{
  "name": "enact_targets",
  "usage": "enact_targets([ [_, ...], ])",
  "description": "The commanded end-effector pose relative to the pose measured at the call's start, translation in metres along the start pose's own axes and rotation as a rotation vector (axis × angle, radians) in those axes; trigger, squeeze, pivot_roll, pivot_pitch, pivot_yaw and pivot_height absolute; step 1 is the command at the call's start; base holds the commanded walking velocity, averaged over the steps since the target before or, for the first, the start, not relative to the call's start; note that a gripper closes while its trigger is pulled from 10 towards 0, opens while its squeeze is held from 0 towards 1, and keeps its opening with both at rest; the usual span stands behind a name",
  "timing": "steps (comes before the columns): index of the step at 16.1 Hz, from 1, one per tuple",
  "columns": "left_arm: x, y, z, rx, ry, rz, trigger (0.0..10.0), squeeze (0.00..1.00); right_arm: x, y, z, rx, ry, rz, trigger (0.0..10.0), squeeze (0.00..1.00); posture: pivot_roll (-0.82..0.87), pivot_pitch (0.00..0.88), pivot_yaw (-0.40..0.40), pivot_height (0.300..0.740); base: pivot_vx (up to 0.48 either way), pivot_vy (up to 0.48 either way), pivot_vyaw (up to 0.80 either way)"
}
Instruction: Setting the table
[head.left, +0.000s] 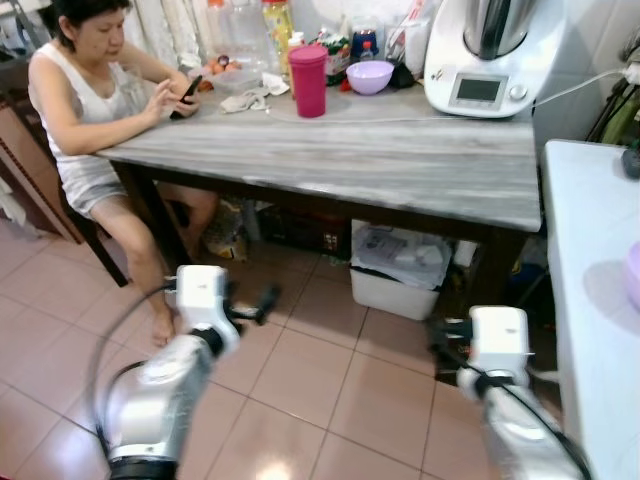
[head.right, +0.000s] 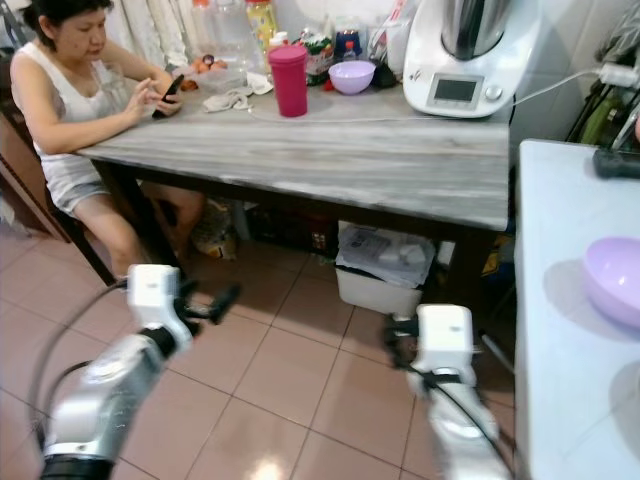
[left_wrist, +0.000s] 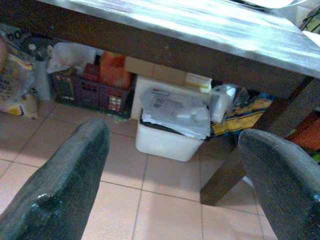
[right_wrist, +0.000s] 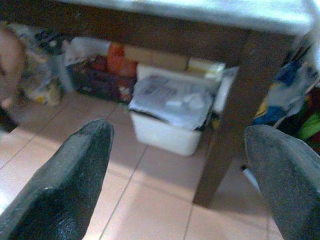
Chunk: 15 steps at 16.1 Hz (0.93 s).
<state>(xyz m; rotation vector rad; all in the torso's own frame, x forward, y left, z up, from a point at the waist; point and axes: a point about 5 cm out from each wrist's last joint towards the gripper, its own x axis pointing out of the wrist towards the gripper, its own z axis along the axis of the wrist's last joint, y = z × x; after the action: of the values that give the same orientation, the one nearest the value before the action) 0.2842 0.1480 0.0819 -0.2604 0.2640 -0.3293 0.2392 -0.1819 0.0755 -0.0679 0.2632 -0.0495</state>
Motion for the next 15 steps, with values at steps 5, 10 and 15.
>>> enact_targets([
  [5, -0.0067, 0.0079, 0.0034, 0.034, 0.005, -0.009, 10.0, 0.0, -0.0009, 0.0128, 0.005, 0.021, -0.029, 0.031, 10.0, 0.0, -0.23, 0.0, 0.073, 0.74, 0.0, 0.0, 0.0],
  [10, -0.0063, 0.01, 0.0008, 0.035, 0.022, 0.025, 10.0, 0.0, -0.0023, 0.0121, 0.003, 0.026, -0.019, 0.027, 10.0, 0.0, -0.24, 0.0, 0.075, 0.74, 0.0, 0.0, -0.18],
  [15, -0.0085, 0.0077, -0.0004, 0.057, 0.032, 0.002, 10.0, 0.0, -0.0061, 0.0127, 0.0017, 0.024, -0.027, 0.014, 10.0, 0.0, -0.24, 0.0, 0.089, 0.74, 0.0, 0.0, 0.0],
])
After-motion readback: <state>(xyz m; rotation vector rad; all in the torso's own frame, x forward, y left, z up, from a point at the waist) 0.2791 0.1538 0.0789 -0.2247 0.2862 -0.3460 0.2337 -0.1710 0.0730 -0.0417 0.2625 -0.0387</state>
